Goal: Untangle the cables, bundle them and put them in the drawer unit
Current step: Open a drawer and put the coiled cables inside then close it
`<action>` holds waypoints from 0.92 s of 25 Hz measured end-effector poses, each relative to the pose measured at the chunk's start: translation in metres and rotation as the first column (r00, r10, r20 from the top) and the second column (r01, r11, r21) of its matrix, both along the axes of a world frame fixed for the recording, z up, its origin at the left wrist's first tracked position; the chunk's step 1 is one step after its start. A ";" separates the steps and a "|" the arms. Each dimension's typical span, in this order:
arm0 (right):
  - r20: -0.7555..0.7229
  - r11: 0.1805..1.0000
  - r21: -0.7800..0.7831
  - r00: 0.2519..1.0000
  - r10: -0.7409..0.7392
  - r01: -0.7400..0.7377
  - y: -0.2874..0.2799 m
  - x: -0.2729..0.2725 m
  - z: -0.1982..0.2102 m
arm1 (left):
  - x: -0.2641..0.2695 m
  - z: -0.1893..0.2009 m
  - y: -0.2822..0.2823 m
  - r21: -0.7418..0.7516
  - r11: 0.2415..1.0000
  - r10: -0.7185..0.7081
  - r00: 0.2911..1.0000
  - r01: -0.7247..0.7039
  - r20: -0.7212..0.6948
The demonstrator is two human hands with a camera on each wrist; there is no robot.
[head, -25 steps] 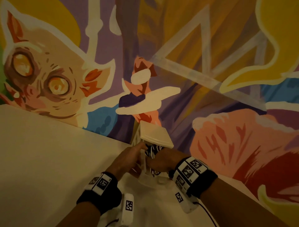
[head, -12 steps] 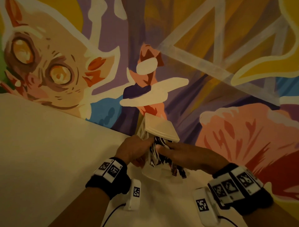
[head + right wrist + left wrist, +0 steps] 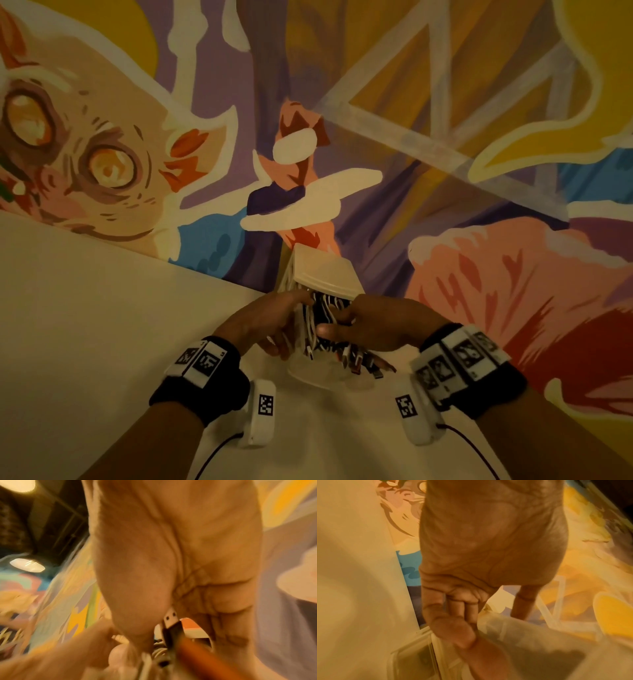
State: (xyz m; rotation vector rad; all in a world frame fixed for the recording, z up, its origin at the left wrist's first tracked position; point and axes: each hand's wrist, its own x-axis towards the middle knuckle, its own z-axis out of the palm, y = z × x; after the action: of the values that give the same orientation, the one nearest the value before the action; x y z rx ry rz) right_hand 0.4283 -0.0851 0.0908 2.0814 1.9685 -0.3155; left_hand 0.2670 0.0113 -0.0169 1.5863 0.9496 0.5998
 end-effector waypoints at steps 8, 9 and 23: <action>-0.148 0.934 0.276 0.970 -0.191 0.226 0.012 0.010 -0.011 | 0.016 -0.008 0.008 -0.002 0.999 0.033 0.996 -0.034 -0.078; -0.121 0.928 0.308 0.976 -0.180 0.209 0.013 0.008 -0.013 | 0.018 -0.010 0.010 0.031 0.997 0.069 0.994 -0.066 -0.086; -0.407 0.969 0.089 0.897 -0.174 0.229 0.005 0.018 -0.010 | 0.008 0.006 -0.010 -0.012 0.995 -0.099 0.971 0.098 -0.218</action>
State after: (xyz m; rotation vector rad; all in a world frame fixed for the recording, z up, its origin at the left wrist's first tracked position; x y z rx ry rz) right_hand 0.4460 -0.0797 0.0813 2.4779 2.0313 -0.7178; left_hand 0.2751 0.0011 -0.0108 1.7121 1.0250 0.3605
